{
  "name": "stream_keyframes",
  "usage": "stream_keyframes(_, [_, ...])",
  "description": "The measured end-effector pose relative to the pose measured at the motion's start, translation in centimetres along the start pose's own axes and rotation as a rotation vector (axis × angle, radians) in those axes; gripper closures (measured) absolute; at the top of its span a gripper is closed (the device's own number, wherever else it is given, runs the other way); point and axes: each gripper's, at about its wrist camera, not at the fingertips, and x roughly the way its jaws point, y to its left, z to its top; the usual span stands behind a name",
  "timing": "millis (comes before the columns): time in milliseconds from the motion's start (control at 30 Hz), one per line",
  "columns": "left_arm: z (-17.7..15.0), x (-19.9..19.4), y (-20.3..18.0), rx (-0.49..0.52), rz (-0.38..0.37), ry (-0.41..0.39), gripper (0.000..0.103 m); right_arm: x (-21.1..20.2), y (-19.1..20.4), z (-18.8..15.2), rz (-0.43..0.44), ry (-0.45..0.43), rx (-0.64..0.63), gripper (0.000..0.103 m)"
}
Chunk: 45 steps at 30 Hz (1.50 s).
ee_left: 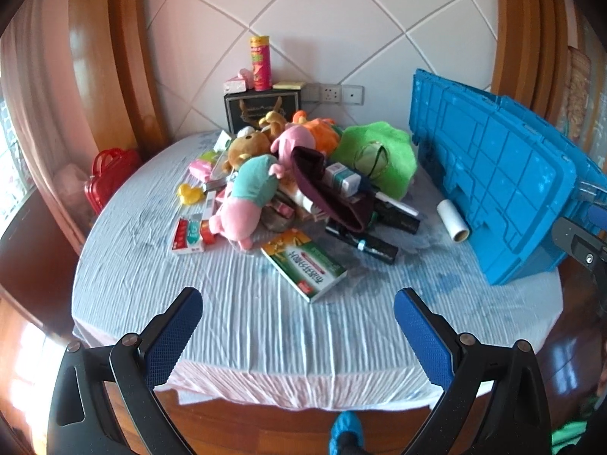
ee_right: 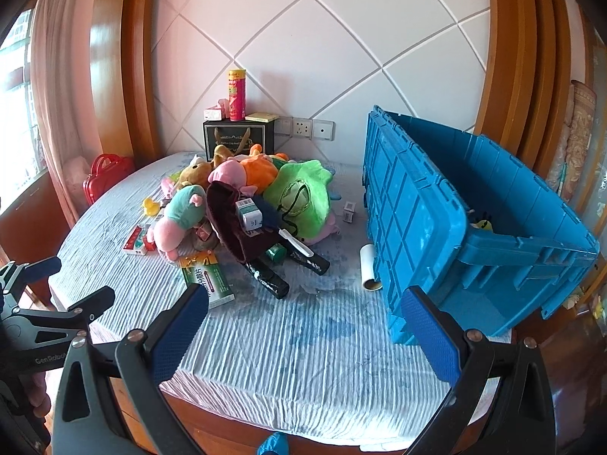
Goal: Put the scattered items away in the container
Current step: 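Grasp the green-white ibuprofen box with the left tool while the right grasps a black rolled bag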
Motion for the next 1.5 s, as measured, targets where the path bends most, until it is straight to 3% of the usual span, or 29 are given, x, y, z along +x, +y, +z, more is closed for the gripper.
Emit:
stream_keyframes(267, [1.4,11.1,1.8,-0.089,0.108,0.194,0.002,14.5,-0.2,1.1,0.150,0.195,-0.006,0.000])
stream_keyframes(500, [1.6,19.9,1.4,-0.181,0.133,0.333,0.007,24.6,1.6,-0.1,0.220,0.348,-0.109,0.000])
stream_keyframes(533, [1.6,20.9,1.1,-0.192,0.131,0.349,0.007,25.7,1.7,-0.3,0.231,0.367,-0.117,0.002])
stream_keyframes(567, [1.6,22.0,0.7,-0.205,0.129,0.362,0.007,26.6,1.7,-0.5,0.242,0.385,-0.120,0.011])
stream_keyframes(600, [1.6,22.9,0.3,-0.215,0.125,0.372,0.007,27.3,1.6,-0.7,0.250,0.401,-0.119,0.021])
stream_keyframes(667, [1.9,24.8,-0.6,-0.232,0.126,0.383,0.007,28.8,1.3,-1.0,0.260,0.430,-0.120,0.028])
stream_keyframes(833, [1.5,29.5,-2.1,-0.264,0.176,0.452,0.007,31.7,1.4,-1.5,0.279,0.472,-0.171,0.028])
stream_keyframes(1000, [1.3,31.7,-2.2,-0.303,0.171,0.451,0.000,33.9,2.1,-2.3,0.292,0.509,-0.199,0.028])
stream_keyframes(1100, [0.7,33.9,-2.4,-0.301,0.156,0.508,0.000,34.9,2.3,-3.0,0.296,0.534,-0.203,0.028])
stream_keyframes(1167, [0.8,33.8,-2.1,-0.315,0.137,0.475,0.000,35.3,2.5,-3.4,0.290,0.544,-0.209,0.029])
stream_keyframes(1200, [0.9,33.7,-2.2,-0.298,0.129,0.472,0.002,35.5,2.6,-3.6,0.287,0.546,-0.210,0.041])
stream_keyframes(1300, [0.5,33.0,-2.0,-0.242,0.103,0.465,0.005,35.5,3.0,-3.7,0.274,0.540,-0.213,0.054])
stream_keyframes(1500, [-1.1,30.8,-0.4,-0.110,0.082,0.489,0.006,34.0,4.0,-4.4,0.307,0.565,-0.177,0.060])
